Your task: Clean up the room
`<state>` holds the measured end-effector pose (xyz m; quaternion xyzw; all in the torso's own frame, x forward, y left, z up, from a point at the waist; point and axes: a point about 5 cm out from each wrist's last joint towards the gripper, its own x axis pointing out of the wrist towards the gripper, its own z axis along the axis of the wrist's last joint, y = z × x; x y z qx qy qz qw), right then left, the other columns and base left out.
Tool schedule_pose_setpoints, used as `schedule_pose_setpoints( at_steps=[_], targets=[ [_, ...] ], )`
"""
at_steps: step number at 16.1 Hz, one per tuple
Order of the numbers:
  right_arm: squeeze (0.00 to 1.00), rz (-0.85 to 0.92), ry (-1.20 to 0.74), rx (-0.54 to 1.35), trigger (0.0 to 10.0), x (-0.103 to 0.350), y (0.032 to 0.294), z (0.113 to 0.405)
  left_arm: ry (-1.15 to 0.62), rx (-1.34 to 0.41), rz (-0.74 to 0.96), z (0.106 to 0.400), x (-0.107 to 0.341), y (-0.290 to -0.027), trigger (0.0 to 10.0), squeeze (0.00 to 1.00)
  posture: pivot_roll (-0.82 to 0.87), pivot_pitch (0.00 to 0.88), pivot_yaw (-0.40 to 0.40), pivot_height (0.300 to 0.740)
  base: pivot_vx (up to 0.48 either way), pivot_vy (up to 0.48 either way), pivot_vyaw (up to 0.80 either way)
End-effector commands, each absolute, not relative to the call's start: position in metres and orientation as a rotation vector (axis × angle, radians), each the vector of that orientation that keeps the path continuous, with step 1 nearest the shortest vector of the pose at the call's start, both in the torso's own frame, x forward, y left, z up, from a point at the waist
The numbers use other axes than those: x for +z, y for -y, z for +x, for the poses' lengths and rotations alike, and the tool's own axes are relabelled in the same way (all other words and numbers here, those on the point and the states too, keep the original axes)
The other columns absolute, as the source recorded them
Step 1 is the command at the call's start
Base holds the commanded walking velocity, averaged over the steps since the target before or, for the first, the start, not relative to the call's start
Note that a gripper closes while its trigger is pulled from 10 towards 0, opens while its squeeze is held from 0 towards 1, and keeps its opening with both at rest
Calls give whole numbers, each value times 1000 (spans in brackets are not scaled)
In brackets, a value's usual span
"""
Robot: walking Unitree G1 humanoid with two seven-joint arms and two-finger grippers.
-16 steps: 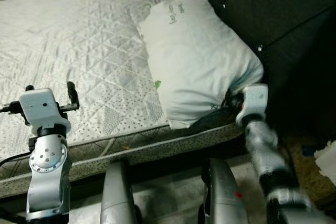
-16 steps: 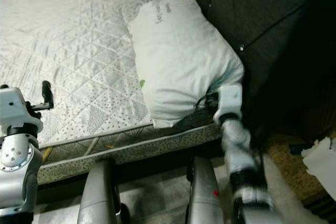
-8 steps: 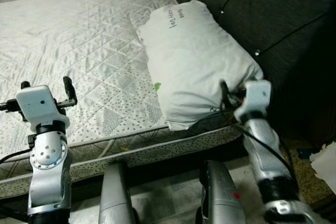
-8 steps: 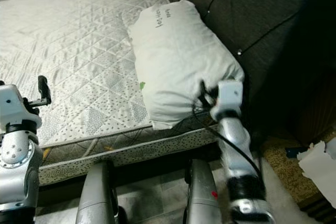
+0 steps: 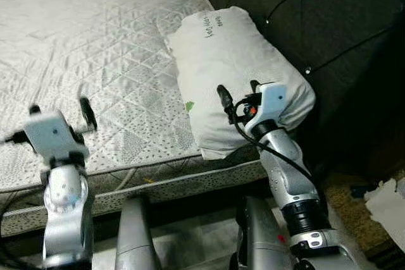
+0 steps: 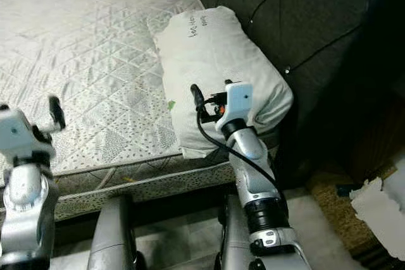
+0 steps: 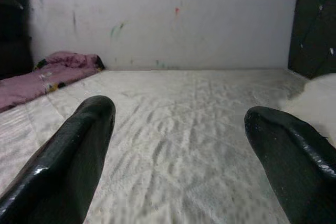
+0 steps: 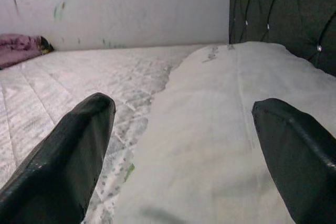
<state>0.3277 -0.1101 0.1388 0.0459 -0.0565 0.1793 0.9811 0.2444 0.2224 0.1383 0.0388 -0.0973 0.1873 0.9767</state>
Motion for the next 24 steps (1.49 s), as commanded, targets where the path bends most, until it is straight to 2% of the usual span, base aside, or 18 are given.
schedule_pose_setpoints(
  at_steps=[1, 3, 6, 8, 12, 18, 24],
  targets=[
    [0, 80, 108, 376, 10000, 137, 113, 324, 214, 362, 93, 239, 141, -220, 10000, 0, -11, 0, -12, 537, 0, 0, 0],
    [0, -30, 111, 363, 10000, 126, 121, 317, 208, 385, 114, 231, 136, -226, 10000, 0, -8, 0, -17, 537, 0, 0, 0],
    [0, -46, 98, 380, 10000, 124, 125, 315, 216, 320, 14, 223, 127, -217, 10000, 0, -22, 16, -28, 537, 0, 0, 0],
    [0, -84, 112, 372, 10000, 126, 127, 315, 197, 334, 10, 220, 123, -214, 10000, 0, -33, 25, -31, 537, 0, 0, 0],
    [0, -29, 79, 397, 10000, 123, 124, 310, 205, 272, -12, 225, 123, -202, 10000, 0, -49, 54, -40, 537, 0, 0, 0],
    [0, -25, 42, 363, 10000, 115, 124, 309, 76, 340, -100, 214, 94, -209, 10000, 0, -45, 69, -41, 537, 0, 0, 0],
    [0, 76, 69, 431, 10000, 128, 108, 306, 82, 320, -83, 215, 96, -207, 10000, 0, -49, 87, -38, 537, 0, 0, 0]
  ],
)
